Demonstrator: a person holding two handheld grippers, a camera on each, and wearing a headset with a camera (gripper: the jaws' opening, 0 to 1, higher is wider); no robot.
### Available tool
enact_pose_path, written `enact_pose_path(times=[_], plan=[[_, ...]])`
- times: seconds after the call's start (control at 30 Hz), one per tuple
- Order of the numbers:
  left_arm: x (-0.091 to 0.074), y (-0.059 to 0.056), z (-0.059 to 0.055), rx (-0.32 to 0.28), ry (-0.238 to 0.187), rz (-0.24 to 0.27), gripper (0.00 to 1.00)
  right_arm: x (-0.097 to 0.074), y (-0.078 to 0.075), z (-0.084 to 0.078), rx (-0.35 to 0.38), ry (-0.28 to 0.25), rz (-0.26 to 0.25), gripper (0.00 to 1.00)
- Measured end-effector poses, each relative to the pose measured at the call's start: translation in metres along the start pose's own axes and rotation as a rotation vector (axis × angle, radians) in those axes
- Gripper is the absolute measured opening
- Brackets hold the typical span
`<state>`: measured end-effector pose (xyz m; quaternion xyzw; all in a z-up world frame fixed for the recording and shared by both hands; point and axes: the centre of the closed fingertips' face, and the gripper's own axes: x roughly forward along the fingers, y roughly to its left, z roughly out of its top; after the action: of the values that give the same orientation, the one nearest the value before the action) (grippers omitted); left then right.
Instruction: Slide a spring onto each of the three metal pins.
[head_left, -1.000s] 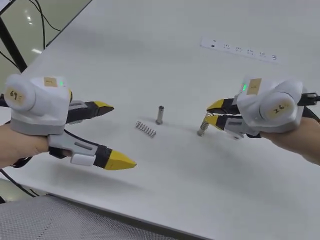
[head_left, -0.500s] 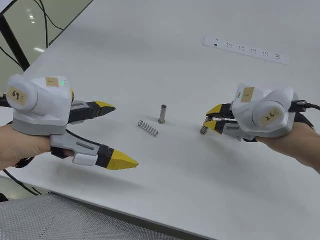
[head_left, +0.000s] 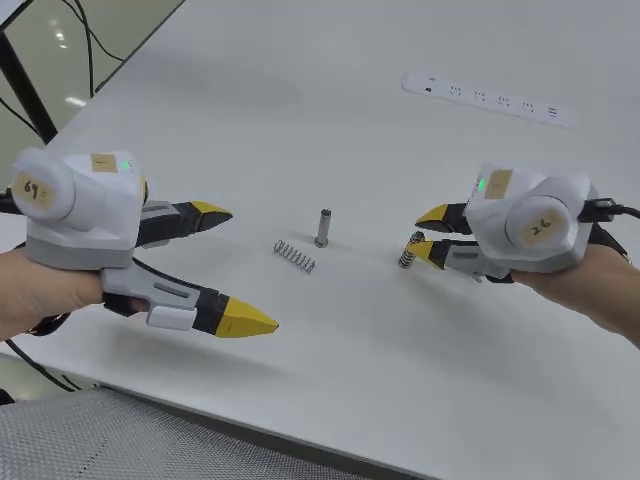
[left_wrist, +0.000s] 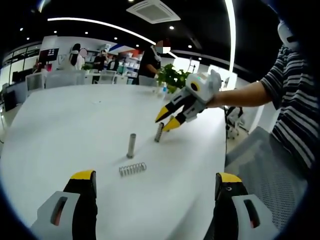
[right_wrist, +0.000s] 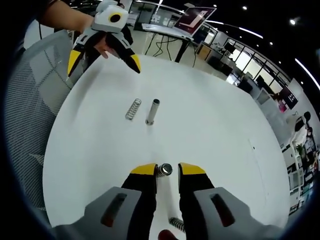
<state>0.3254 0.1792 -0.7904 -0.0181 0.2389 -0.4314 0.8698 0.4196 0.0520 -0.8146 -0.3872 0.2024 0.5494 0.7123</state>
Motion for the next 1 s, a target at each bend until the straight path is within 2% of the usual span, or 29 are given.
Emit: enact_pose_path(times=[0.07, 0.2, 0.23, 0.3, 0.47, 0.53, 0.7, 0.77, 1.0], plan=[[0.0, 0.0, 0.0, 0.0, -0.001, 0.0, 0.96, -0.003, 0.0, 0.003, 0.022, -0.014, -0.006, 0.15], [0.0, 0.001, 0.001, -0.002, -0.003, 0.002, 0.95, -0.012, 0.001, 0.01, 0.141, -0.074, -0.014, 0.14], [0.0, 0.001, 0.001, -0.004, -0.004, 0.003, 0.95, -0.014, 0.001, 0.01, 0.172, -0.087, -0.012, 0.13], [0.0, 0.001, 0.002, -0.004, -0.006, 0.003, 0.95, -0.017, 0.001, 0.008, 0.188, -0.098, -0.019, 0.14], [0.001, 0.0, 0.004, -0.011, -0.012, 0.002, 0.95, -0.03, 0.005, 0.013, 0.323, -0.166, -0.021, 0.14], [0.001, 0.0, 0.004, -0.013, -0.015, 0.001, 0.95, -0.035, 0.005, 0.013, 0.356, -0.183, -0.029, 0.14], [0.001, -0.001, 0.005, -0.014, -0.014, -0.002, 0.95, -0.039, 0.009, 0.007, 0.402, -0.195, -0.028, 0.14], [0.001, -0.002, 0.005, -0.014, -0.015, -0.003, 0.95, -0.04, 0.014, 0.006, 0.445, -0.211, -0.018, 0.14], [0.0, -0.003, 0.005, -0.013, -0.012, -0.002, 0.95, -0.041, 0.029, -0.009, 0.519, -0.206, 0.0, 0.14]])
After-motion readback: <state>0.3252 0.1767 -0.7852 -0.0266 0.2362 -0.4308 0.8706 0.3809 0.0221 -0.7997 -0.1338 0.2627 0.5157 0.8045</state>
